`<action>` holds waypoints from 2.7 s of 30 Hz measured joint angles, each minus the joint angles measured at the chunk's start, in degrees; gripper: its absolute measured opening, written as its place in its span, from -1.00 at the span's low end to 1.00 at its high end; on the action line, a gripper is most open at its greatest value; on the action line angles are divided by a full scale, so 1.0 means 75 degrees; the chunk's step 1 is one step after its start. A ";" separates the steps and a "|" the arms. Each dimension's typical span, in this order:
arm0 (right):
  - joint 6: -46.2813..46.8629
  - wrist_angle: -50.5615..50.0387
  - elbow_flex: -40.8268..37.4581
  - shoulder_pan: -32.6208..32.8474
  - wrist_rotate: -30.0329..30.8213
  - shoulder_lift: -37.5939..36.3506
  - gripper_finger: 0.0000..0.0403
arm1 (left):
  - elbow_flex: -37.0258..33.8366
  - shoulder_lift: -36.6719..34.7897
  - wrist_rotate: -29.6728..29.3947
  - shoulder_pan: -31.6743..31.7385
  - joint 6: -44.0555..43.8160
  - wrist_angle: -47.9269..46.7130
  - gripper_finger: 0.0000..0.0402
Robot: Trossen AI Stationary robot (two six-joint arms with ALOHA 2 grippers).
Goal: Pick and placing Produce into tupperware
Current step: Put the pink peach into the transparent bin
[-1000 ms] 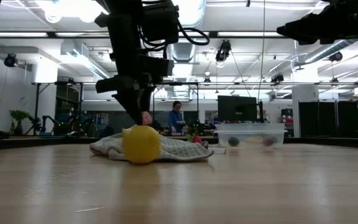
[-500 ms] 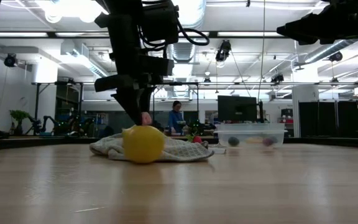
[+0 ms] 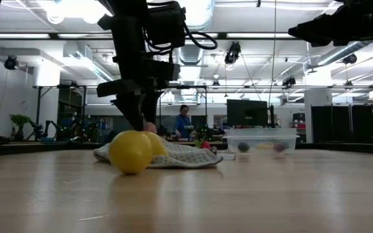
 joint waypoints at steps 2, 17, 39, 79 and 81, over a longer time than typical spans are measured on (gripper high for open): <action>0.0000 0.0002 0.0000 0.0002 0.0000 0.0001 -0.01 | 0.0000 0.0000 -0.0180 -0.0003 0.0011 0.0042 0.14; 0.0000 0.0002 0.0000 0.0001 0.0003 0.0000 -0.01 | -0.0050 0.0000 -0.0554 0.0032 0.0055 0.0176 0.15; 0.0000 -0.0004 0.0000 0.0000 0.0187 0.0000 -0.01 | -0.0103 0.0000 -0.0319 0.0035 0.0058 0.0226 -0.59; 0.0026 -0.0001 -0.0001 0.0006 0.0187 0.0000 -0.01 | 0.0777 0.0642 -0.0311 0.0597 0.1942 0.3952 -0.84; 0.0023 -0.0004 0.0000 0.0005 0.0187 0.0002 -0.01 | 0.0936 0.0942 -0.0305 0.0673 0.2148 0.4191 -0.84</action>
